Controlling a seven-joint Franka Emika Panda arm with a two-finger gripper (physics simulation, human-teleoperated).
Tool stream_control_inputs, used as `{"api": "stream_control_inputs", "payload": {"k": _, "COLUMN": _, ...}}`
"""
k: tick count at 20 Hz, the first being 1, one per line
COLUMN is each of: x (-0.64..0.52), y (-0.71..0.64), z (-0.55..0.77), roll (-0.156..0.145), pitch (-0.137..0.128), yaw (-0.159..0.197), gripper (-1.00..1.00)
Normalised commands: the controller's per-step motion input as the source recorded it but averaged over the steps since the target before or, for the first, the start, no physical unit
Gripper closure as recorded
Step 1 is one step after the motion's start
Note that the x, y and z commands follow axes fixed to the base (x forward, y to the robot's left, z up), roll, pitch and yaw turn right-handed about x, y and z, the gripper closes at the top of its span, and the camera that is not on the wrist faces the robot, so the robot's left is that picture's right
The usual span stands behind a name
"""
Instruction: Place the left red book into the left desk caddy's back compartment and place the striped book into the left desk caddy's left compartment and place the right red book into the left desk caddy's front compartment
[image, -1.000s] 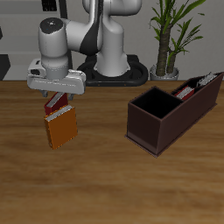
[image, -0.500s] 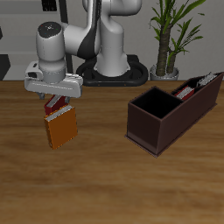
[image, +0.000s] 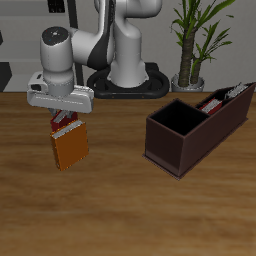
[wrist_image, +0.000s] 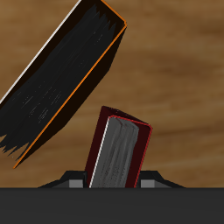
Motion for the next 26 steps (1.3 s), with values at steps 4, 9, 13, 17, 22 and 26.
{"api": "stream_control_inputs", "payload": {"k": 4, "x": 0.03, "y": 0.06, "z": 0.0, "roll": 0.006, "pitch": 0.002, "yaw": 0.008, "gripper": 1.0}}
{"api": "stream_control_inputs", "payload": {"k": 9, "x": -0.08, "y": 0.1, "z": 0.15, "roll": -0.017, "pitch": -0.011, "yaw": 0.005, "gripper": 1.0}}
{"api": "stream_control_inputs", "payload": {"k": 13, "x": -0.09, "y": 0.02, "z": 0.18, "roll": -0.057, "pitch": 0.019, "yaw": -0.047, "gripper": 1.0}}
{"api": "stream_control_inputs", "payload": {"k": 17, "x": -0.2, "y": 0.2, "z": 0.33, "roll": -0.067, "pitch": 0.014, "yaw": -0.015, "gripper": 1.0}}
{"api": "stream_control_inputs", "payload": {"k": 22, "x": -0.35, "y": 0.39, "z": 0.43, "roll": -0.049, "pitch": -0.015, "yaw": -0.093, "gripper": 1.0}}
{"api": "stream_control_inputs", "payload": {"k": 26, "x": -0.41, "y": 0.58, "z": 0.38, "roll": 0.022, "pitch": -0.099, "yaw": -0.018, "gripper": 1.0}}
